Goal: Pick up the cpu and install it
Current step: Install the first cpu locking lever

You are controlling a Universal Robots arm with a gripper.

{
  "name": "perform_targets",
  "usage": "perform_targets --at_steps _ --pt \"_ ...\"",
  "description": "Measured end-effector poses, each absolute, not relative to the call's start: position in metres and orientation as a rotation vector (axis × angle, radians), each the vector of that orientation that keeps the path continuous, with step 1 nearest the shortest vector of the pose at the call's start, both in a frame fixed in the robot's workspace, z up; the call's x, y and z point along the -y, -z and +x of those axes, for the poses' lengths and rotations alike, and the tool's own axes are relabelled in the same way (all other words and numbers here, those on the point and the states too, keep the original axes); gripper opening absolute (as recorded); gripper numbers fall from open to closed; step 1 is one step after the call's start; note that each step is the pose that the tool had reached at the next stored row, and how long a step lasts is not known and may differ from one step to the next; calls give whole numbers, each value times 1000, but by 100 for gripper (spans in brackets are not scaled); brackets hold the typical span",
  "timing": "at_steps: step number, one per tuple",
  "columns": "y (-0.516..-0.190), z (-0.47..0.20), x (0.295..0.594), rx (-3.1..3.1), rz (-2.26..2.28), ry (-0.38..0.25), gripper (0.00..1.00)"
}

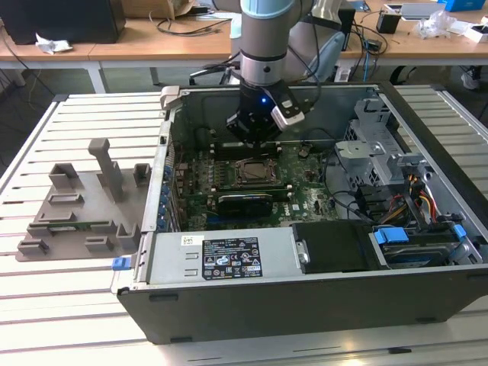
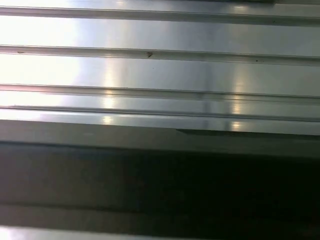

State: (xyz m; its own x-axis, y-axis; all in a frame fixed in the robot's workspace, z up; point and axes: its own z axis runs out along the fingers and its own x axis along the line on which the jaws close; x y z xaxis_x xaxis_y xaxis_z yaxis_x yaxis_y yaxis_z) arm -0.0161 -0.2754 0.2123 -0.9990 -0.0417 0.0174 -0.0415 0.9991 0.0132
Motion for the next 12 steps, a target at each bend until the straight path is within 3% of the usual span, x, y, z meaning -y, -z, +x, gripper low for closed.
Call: perform_targets --at_steps 12 --pt "-205 -5 276 3118 65 20 11"
